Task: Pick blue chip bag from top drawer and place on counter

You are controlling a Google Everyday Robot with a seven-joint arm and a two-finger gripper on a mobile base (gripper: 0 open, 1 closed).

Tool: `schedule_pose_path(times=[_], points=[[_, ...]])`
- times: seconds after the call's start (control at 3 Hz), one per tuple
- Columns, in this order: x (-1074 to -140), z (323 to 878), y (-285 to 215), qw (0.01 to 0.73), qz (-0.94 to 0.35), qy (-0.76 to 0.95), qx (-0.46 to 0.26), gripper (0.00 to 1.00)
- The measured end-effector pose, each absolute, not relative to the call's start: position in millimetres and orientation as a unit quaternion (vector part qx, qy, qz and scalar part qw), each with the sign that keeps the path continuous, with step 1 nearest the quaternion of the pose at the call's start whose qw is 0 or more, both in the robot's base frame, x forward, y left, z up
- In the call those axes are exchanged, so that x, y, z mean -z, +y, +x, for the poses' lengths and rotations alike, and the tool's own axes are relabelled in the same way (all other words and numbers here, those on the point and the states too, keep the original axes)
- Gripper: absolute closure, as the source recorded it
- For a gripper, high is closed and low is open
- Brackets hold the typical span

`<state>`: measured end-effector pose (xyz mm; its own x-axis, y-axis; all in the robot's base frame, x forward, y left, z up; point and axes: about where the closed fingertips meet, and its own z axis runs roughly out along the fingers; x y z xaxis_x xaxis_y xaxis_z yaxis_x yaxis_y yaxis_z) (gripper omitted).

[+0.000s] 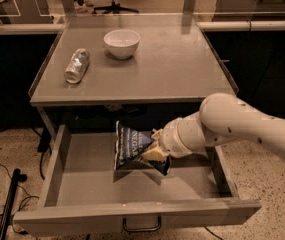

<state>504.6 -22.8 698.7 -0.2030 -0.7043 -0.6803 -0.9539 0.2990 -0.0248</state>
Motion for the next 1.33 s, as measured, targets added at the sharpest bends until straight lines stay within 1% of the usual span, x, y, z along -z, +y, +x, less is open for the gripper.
schedule_pose_path(times=[0.67, 1.0, 1.33], points=[[-791, 511, -53, 0.338, -0.568, 0.732, -0.163, 1.00], [-840, 526, -69, 0.355, -0.571, 0.729, -0.125, 1.00], [-888, 560, -95, 0.384, -0.551, 0.736, -0.088, 1.00]])
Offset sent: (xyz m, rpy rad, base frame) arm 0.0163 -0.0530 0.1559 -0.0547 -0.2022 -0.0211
